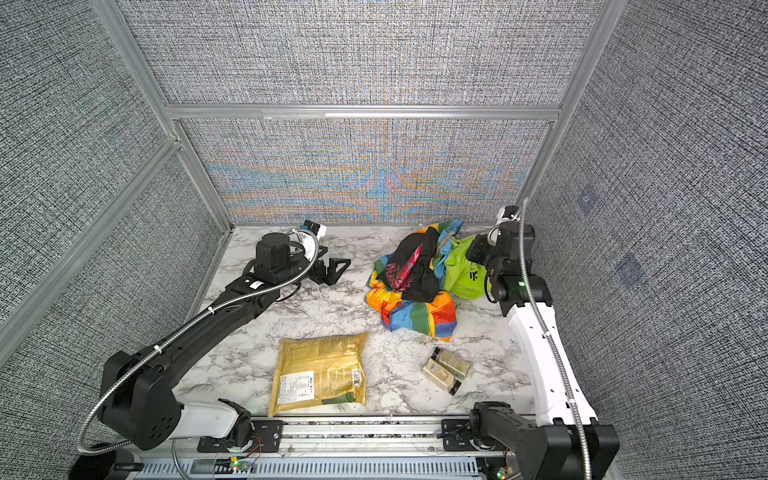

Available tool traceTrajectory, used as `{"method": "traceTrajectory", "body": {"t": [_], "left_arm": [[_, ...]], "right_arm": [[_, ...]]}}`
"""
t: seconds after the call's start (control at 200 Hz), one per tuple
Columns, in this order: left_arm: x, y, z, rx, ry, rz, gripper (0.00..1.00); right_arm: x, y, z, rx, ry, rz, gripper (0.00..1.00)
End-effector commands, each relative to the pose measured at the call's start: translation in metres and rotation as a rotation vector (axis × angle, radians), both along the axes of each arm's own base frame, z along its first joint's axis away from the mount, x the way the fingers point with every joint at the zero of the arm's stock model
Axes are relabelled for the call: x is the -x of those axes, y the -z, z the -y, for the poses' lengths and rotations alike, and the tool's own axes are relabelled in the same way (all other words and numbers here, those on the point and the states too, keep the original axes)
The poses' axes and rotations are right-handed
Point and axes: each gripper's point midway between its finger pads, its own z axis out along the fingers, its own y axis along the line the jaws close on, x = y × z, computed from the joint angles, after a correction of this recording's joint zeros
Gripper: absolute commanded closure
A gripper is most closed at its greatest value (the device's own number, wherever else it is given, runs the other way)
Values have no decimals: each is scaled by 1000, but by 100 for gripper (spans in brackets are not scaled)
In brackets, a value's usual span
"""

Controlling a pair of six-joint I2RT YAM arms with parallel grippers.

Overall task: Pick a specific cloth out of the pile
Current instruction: 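Grasp the lime-green hoodie at the pile's edge with the right gripper, then lift the lime-green hoodie high out of the pile with the right gripper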

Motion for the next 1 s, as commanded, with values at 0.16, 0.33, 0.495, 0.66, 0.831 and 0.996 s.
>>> {"method": "traceTrajectory", "body": {"t": [0.16, 0.33, 0.495, 0.66, 0.831, 0.996], "left_arm": [[-1, -6, 0, -1, 0, 18, 1], [-1, -5, 1, 3, 3, 17, 1], [-1, -2, 3, 9, 13, 3, 1], [-2, -3, 2, 6, 6, 10, 1], [-1, -3, 3, 7, 8, 7, 1], [-2, -4, 2, 9, 5, 11, 1]], "right_arm": [[-5, -64, -4, -1, -24, 159, 100], [-2, -95, -9, -8, -50, 219, 100], [2, -122, -13, -5, -76, 263, 100], [11, -147, -13, -4, -80, 315, 100], [23, -180, -14, 0, -86, 396, 100], [30, -210, -20, -17, -117, 466, 100]]}}
